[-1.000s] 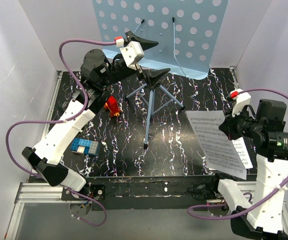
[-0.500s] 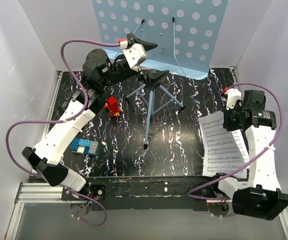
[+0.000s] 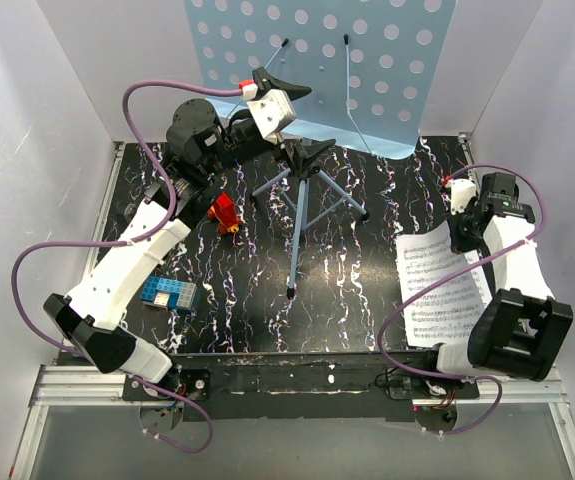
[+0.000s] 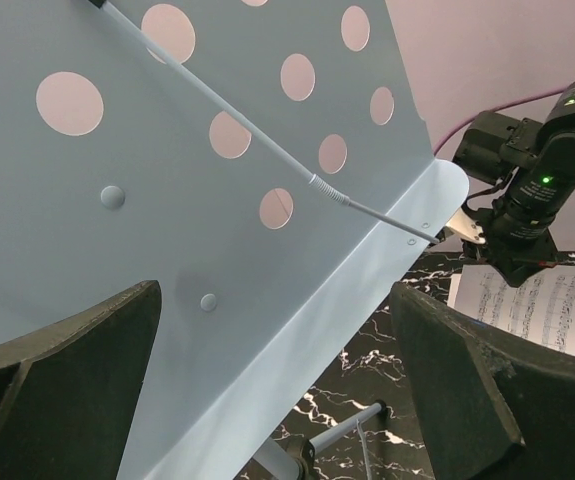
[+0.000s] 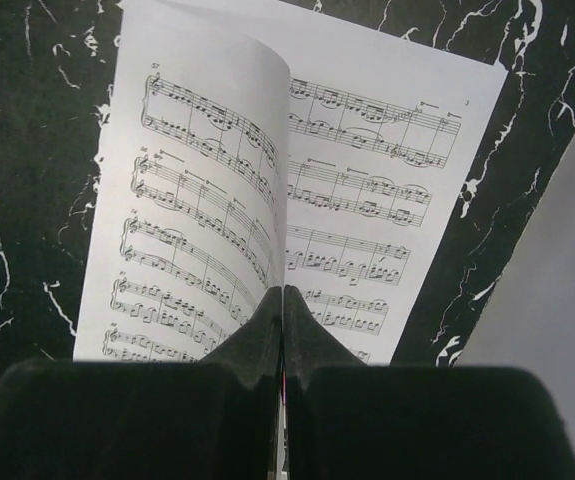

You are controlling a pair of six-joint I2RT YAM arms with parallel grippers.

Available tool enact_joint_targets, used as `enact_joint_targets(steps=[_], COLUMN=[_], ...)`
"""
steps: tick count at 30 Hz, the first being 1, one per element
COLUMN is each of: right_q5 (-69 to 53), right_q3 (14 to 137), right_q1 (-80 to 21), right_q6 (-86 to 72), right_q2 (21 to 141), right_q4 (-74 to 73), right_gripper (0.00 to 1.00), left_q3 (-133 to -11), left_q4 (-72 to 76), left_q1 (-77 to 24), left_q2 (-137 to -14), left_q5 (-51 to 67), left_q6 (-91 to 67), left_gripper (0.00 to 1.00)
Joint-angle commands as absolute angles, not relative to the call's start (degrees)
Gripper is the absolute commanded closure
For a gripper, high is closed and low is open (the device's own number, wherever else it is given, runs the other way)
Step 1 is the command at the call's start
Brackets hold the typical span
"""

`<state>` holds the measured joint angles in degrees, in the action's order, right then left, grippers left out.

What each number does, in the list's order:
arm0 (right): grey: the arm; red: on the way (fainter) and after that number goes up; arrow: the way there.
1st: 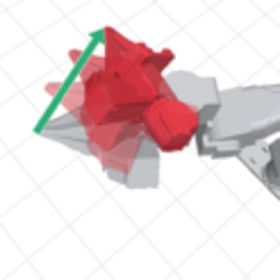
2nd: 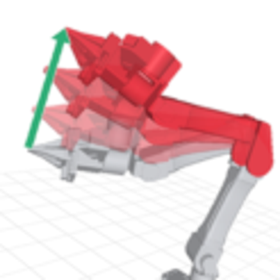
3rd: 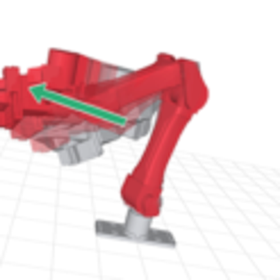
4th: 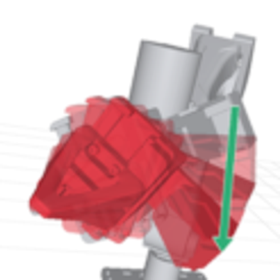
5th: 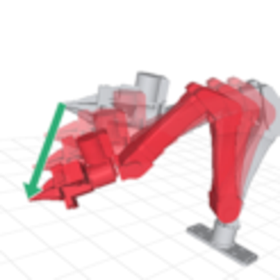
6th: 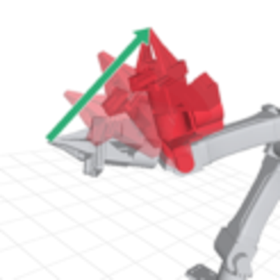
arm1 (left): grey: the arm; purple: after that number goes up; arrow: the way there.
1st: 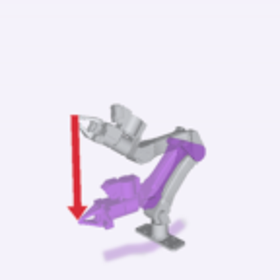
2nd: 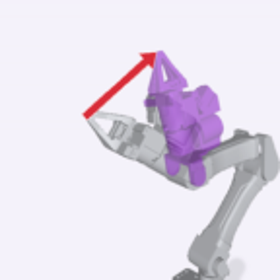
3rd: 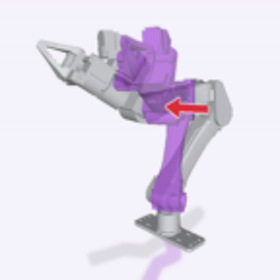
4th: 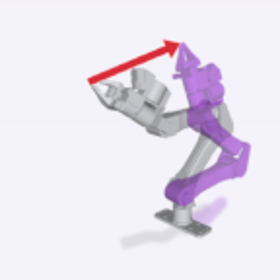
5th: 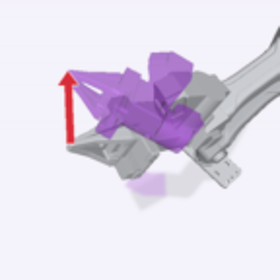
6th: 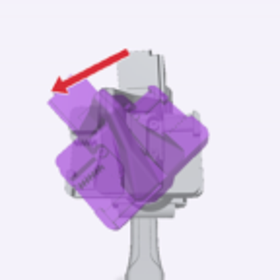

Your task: Pack up the instrument practice props

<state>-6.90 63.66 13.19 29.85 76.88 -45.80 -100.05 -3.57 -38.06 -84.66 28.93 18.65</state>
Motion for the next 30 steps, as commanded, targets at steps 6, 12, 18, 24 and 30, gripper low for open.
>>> enact_joint_targets(steps=[6, 12, 18, 24, 30], right_q5=[-2.6, 1.8, 2.5, 4.7, 5.8], right_q3=[65.4, 65.0, 64.2, 63.9, 63.4], right_q1=[13.8, 15.4, 16.0, 16.0, 16.2], right_q6=[32.3, 31.3, 31.7, 32.3, 33.0], right_q2=[82.0, 84.7, 86.7, 87.3, 88.0], right_q4=[-39.1, -35.7, -34.0, -32.2, -31.1], right_gripper=[0.99, 0.99, 0.99, 0.84, 0.68], left_q3=[-99.4, -99.8, -100.0, -99.8, -99.5], left_q4=[-4.7, -4.7, -4.7, -4.7, -4.8], left_q1=[-37.9, -37.9, -37.9, -38.0, -37.9], left_q2=[-82.0, -82.4, -82.4, -82.4, -81.9], left_q5=[27.2, 26.7, 26.3, 26.0, 25.9], left_q6=[20.7, 21.2, 21.7, 22.1, 22.1], left_gripper=[0.02, 0.02, 0.02, 0.02, 0.02])
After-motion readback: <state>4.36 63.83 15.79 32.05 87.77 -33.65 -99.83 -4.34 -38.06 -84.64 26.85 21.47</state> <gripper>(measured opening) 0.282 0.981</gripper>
